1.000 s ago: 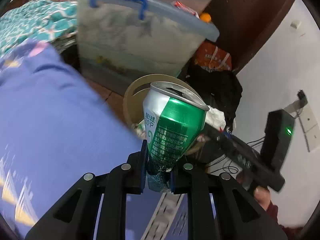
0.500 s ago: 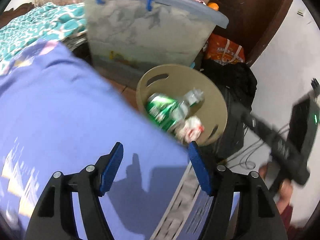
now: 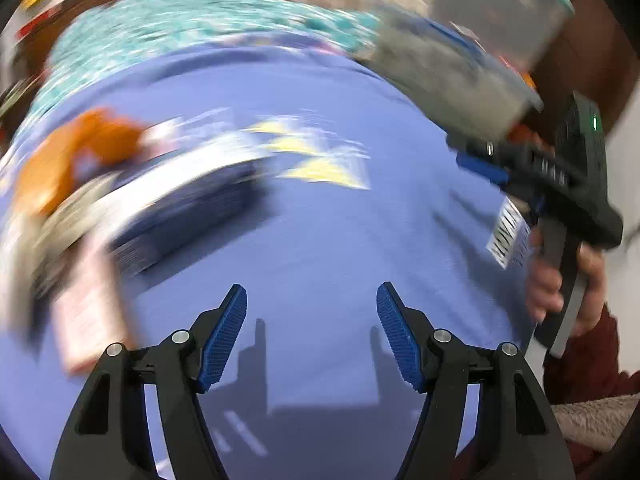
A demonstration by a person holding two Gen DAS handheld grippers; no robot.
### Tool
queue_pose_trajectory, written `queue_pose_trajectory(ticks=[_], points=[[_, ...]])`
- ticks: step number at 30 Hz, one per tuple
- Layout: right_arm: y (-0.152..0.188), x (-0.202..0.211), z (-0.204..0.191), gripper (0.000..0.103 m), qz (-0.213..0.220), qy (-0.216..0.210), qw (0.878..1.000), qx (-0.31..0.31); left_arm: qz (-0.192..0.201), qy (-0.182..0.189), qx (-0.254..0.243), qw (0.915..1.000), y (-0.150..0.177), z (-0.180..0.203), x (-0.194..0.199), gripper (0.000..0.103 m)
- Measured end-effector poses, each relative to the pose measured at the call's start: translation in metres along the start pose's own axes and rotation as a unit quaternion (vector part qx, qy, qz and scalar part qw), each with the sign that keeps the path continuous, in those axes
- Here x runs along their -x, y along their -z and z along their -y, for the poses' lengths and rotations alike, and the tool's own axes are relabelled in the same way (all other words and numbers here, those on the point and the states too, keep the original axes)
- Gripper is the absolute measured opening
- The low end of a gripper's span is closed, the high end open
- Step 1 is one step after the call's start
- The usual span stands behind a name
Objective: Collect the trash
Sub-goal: 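Return to the bed and grasp the orange peel with the right tool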
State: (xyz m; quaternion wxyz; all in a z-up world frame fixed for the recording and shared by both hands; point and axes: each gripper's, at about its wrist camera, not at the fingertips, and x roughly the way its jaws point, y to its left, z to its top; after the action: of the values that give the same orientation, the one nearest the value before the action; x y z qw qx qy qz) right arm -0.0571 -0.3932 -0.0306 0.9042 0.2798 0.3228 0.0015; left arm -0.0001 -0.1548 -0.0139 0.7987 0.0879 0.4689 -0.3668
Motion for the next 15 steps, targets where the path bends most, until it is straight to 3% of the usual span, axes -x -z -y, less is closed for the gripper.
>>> queue_pose_trajectory(ticks=[6, 11, 15], points=[[0.012, -0.05, -0.094, 0.068, -0.046, -0.024, 0.993, 0.11, 0.057, -0.049, 0.096, 0.9925, 0.017, -0.081, 0.051, 0.063], [0.001, -0.079, -0.142, 0.068, -0.062, -0.032, 0.986, 0.149, 0.082, -0.046, 0.137, 0.9861, 0.018, -0.116, 0.064, 0.06], [-0.013, -0.107, -0.171, 0.068, -0.085, -0.031, 0.979, 0.181, 0.072, -0.023, 0.159, 0.9844, 0.023, -0.132, 0.054, 0.055]])
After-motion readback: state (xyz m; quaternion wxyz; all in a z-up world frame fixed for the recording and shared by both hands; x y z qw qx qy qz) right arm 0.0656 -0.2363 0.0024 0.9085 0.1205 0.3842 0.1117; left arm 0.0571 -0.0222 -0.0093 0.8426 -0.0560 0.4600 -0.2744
